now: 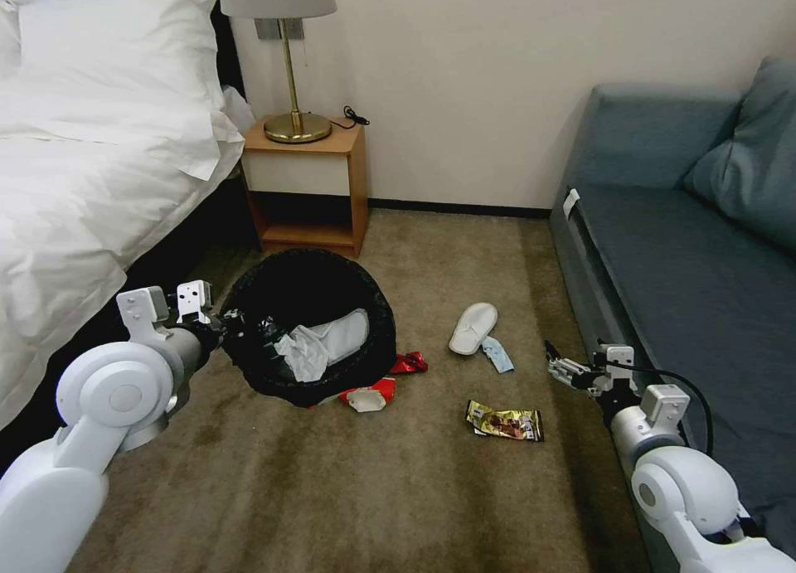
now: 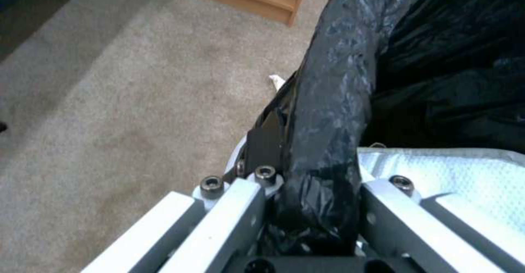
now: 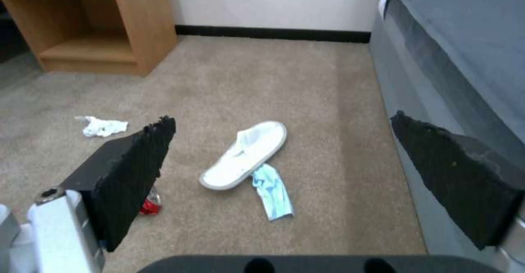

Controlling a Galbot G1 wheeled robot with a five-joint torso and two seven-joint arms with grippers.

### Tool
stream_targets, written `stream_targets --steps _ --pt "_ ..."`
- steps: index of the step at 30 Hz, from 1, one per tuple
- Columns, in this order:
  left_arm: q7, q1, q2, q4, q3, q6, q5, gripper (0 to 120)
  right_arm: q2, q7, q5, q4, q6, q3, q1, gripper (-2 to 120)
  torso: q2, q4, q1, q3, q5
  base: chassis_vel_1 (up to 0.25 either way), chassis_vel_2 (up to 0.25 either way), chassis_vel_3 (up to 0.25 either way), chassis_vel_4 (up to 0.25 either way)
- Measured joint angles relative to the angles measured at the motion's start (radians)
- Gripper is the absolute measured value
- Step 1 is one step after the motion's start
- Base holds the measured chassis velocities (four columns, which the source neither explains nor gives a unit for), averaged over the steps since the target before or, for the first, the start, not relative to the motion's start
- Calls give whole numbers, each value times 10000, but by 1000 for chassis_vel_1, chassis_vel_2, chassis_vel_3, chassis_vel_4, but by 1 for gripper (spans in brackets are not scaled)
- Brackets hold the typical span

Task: Pick up the trash bin, then pick up the garbage on the floor and place it into the trash bin.

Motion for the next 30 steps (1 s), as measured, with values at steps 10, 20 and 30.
stream_targets --steps 10,20,30 --pt "-22 -43 171 14 -157 0 -185 3 16 -43 -17 -409 2 -541 451 100 0 1 -1 1 0 -46 50 53 -56" --pt "41 -57 51 136 -132 0 -163 3 -582 -227 179 -561 -299 -813 617 100 0 1 -1 2 2 -40 38 42 -39" --pt "204 -10 -238 179 -84 0 36 3 -2761 -2701 531 -1502 -1365 -1756 1785 100 0 2 -1 1 0 0 0 0 0"
